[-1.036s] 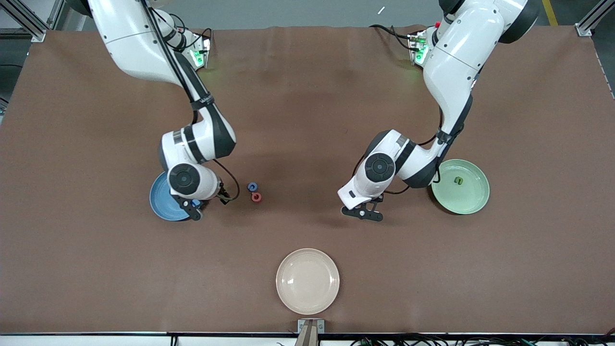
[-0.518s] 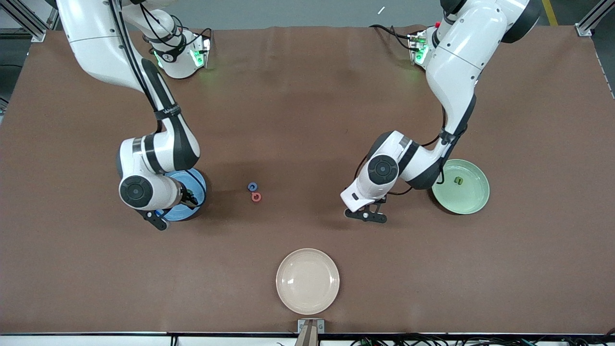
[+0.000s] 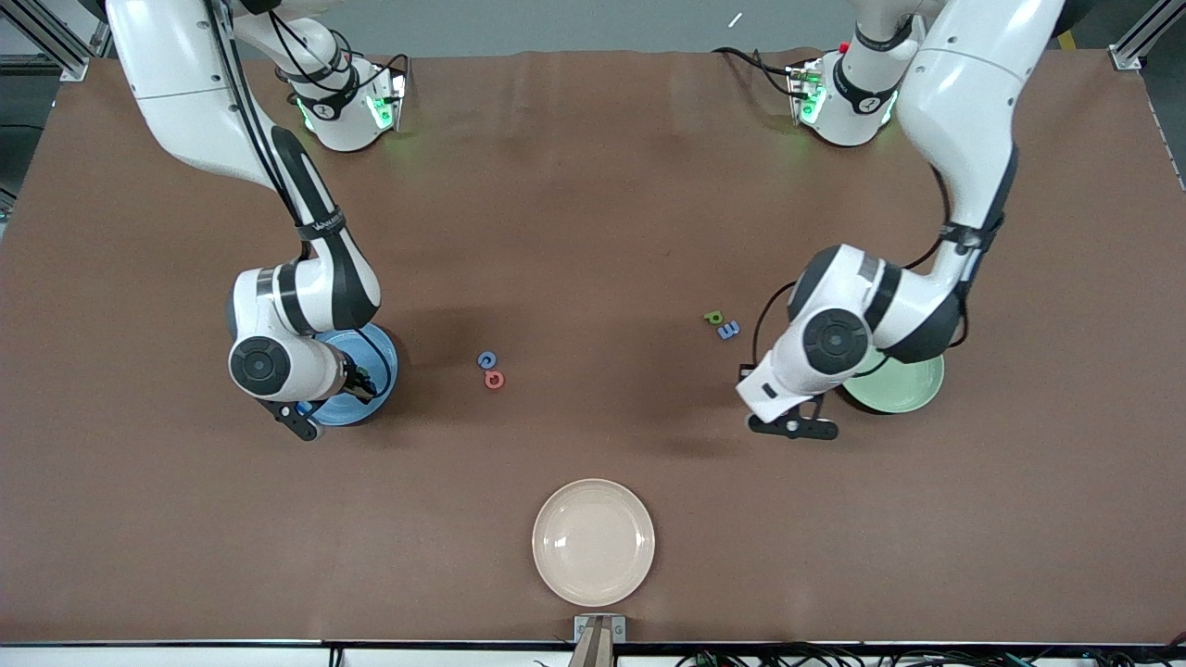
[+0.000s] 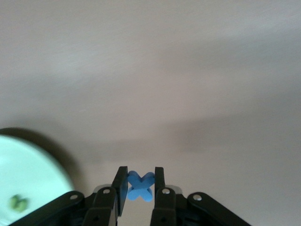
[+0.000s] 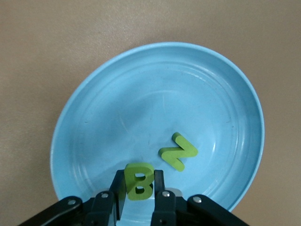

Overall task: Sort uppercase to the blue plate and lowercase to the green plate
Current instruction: 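Place the B in the blue plate while the left gripper places x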

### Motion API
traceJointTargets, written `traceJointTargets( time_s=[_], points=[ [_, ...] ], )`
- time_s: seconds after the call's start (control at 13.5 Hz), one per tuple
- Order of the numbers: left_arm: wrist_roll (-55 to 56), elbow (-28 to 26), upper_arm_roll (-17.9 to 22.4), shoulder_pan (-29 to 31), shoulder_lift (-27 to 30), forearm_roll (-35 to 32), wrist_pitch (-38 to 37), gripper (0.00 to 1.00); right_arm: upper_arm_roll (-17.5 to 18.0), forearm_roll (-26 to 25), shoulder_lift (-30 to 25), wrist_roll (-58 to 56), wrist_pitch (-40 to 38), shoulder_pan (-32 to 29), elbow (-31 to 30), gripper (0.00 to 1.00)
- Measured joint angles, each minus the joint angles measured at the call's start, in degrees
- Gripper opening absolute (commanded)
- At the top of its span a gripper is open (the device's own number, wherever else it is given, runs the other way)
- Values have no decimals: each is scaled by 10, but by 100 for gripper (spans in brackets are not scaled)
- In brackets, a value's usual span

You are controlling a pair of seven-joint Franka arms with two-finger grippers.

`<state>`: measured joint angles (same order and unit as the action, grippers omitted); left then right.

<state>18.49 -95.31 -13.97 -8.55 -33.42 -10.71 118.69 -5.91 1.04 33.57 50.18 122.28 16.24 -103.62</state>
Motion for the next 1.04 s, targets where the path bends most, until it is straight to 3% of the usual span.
traceJointTargets(
  time_s=[0.3, 0.52, 0.59, 0.67, 0.74, 0.81, 1.04],
  points=[
    [-86, -98, 0, 69, 57, -4, 11, 0, 1, 0, 1, 0, 1, 0, -5, 7],
    [-136, -159, 0, 109, 78, -11, 65, 0, 1, 0, 5, 0, 1, 0, -7, 10],
    [-149, -173, 0, 124, 81, -26, 77, 0, 2, 0, 7, 0, 1, 0, -7, 19],
    [-157, -184, 0, 140, 81, -43, 89, 0, 2, 0, 8, 0, 1, 0, -7, 41],
    [-168, -193, 0, 156, 81, -54, 102, 0, 2, 0, 9, 0, 1, 0, -7, 84],
    [-181, -200, 0, 170, 81, -63, 115, 0, 2, 0, 9, 0, 1, 0, -7, 100],
    [-218, -212, 0, 203, 81, -74, 135, 0, 2, 0, 9, -1, -5, 0, -3, 100]
  ],
)
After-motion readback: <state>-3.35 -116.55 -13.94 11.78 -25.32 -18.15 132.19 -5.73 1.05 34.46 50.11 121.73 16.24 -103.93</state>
